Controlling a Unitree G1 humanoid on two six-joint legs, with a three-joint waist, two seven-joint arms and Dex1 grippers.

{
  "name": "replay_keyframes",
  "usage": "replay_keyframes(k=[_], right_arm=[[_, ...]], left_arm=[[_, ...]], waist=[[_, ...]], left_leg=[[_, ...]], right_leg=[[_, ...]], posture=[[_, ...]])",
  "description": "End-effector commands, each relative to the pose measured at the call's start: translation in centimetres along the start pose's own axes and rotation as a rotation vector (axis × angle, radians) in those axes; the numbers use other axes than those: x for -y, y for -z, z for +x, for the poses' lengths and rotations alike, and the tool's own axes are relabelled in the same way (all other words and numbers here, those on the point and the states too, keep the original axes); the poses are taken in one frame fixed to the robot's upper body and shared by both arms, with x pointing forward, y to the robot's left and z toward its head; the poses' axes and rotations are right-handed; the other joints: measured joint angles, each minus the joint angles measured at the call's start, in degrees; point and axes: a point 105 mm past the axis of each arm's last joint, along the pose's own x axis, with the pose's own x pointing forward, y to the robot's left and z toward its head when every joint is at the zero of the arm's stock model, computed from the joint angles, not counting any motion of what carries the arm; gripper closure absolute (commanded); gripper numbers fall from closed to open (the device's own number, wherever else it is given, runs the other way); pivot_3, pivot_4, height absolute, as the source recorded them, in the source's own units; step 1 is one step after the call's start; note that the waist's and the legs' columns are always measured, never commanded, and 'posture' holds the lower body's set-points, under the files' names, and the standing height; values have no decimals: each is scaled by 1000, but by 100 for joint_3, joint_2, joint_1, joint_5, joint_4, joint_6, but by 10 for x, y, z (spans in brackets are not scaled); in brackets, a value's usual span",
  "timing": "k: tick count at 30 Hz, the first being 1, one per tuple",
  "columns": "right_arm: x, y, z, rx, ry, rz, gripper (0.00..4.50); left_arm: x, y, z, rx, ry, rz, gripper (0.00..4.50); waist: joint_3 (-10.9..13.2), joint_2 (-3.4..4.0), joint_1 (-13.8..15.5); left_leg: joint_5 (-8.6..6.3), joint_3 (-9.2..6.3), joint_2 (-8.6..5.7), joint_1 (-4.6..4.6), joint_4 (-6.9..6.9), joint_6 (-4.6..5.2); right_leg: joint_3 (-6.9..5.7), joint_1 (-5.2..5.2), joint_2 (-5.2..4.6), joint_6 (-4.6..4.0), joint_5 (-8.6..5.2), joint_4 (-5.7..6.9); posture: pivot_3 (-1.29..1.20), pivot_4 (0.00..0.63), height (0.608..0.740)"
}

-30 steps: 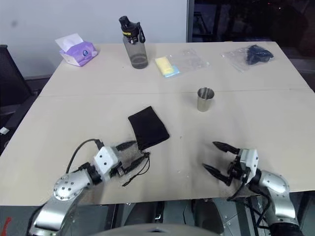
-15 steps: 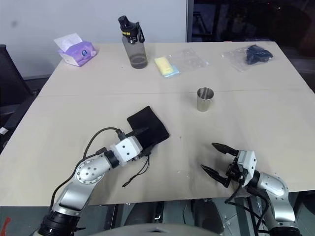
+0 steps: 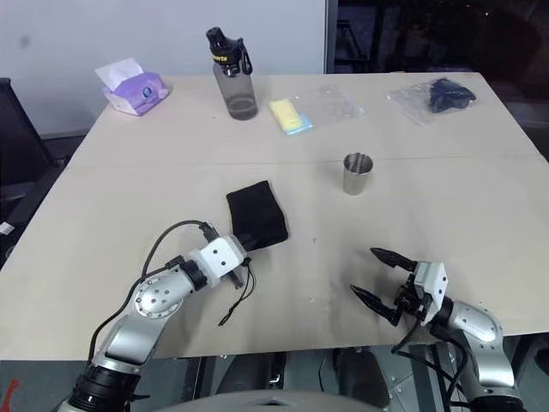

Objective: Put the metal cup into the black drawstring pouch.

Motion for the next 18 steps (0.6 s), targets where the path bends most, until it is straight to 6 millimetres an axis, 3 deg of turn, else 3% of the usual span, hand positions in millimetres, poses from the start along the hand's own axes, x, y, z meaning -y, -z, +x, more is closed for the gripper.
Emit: replay_keyframes(k=[1, 3, 7, 11, 18], right_arm=[[4, -14, 1, 28, 6, -67, 0], [10, -18, 5, 40, 38, -120, 0], [43, -29, 20, -8, 229, -280, 0], [78, -60, 45, -71, 372, -476, 0], [119, -90, 84, -215, 377, -755, 0]], left_arm=[[-1, -1, -1, 12, -1, 2, 4456], [-4, -3, 0, 23, -11, -20, 4456], [-11, -15, 5, 72, -39, -175, 4456], [-22, -33, 11, 139, -73, -402, 4456], [-34, -53, 16, 185, -60, -546, 4456]], waist=[[0, 0, 0], [0, 0, -1], [0, 0, -10], [1, -1, -10], [1, -4, -18]], left_leg=[[0, 0, 0, 0, 0, 0], [0, 0, 0, 1, 0, 0], [0, 4, -1, 1, 8, 0], [1, 1, -7, -5, 11, 0], [1, -15, -12, -5, 9, 0]], right_leg=[[0, 0, 0, 0, 0, 0], [0, 0, 0, 0, 0, 0], [2, 1, 0, 1, 1, 4], [3, -3, 0, 2, 2, 10], [-1, 0, 5, -12, 18, 14]], posture=[[0, 150, 740], [0, 150, 740], [0, 150, 740], [0, 150, 740], [0, 150, 740]])
